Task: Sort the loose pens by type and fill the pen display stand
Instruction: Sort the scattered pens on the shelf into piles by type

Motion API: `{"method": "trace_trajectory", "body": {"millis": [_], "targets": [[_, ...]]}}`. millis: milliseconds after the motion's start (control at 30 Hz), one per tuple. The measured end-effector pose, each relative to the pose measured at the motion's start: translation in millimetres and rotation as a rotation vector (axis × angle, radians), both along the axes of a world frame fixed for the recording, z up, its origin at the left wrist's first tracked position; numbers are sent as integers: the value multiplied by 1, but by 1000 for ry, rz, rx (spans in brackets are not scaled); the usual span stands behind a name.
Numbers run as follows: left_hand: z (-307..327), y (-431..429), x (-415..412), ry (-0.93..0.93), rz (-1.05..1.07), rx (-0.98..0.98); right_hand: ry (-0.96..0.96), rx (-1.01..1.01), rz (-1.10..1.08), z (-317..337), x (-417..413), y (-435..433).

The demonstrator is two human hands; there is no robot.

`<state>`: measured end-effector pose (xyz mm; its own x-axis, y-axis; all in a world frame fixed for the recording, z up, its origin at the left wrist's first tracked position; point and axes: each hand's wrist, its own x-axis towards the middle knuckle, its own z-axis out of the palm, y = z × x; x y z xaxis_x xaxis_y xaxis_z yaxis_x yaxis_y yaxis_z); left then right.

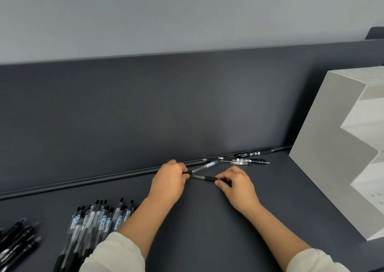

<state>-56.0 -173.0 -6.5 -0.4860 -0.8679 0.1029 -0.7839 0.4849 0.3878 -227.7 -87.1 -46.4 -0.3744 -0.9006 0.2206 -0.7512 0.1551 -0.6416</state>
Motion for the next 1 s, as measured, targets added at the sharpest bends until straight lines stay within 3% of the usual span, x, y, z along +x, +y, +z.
{"method": "trace_trajectory", "body": {"millis": [200,433,567,733,1000], "targets": [[33,4,34,242,138,13,13,-7,-27,-2,0,0],[55,26,91,205,207,66,261,115,-1,2,11,-6],[51,41,127,230,258,84,143,62,-76,3,20,-8],[36,61,175,260,346,48,-160,0,-49,19,42,-4],[20,85,195,274,379,26,-59,-40,86,38,132,13]]}}
